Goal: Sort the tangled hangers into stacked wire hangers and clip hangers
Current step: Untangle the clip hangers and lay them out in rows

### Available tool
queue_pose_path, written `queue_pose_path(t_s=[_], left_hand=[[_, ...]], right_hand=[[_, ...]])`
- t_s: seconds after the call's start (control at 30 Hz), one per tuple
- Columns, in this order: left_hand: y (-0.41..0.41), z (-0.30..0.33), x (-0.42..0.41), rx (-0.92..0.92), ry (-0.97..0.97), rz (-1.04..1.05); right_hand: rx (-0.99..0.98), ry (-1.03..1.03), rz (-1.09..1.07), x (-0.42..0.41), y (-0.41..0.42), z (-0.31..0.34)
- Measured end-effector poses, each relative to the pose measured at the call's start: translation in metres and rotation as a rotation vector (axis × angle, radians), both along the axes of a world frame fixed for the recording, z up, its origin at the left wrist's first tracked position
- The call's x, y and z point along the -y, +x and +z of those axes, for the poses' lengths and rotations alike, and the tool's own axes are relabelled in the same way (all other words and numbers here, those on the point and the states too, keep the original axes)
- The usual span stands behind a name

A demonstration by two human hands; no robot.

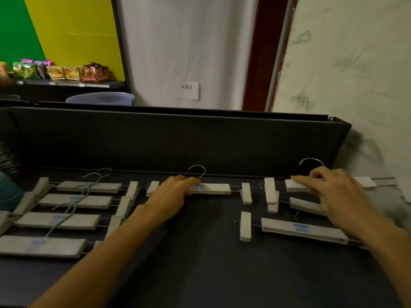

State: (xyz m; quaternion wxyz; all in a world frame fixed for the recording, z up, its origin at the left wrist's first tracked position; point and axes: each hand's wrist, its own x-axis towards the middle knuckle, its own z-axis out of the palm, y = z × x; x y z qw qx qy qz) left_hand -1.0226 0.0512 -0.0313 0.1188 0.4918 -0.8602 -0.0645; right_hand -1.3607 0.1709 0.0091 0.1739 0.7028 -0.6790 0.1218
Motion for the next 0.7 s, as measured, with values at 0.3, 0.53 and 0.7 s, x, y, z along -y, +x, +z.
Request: queue_pose_path(t_s=[0.3,0.53,0.7], left_hand=[[0.004,-0.002,0.005,0.075,-0.042,-0.054],[0.005,0.0,0.001,0.134,-0.131,-0.049],[0.006,-0.003,-0.026,0.014,-0.13,-0.041]], right_hand=[[0.13,-0.092,0.123,0.0,0.041,0.003],[0.117,-0.157,0.106,-0.018,0.052,0.005],[0.135,-0.128,0.074,-0.041,0.057,0.005]])
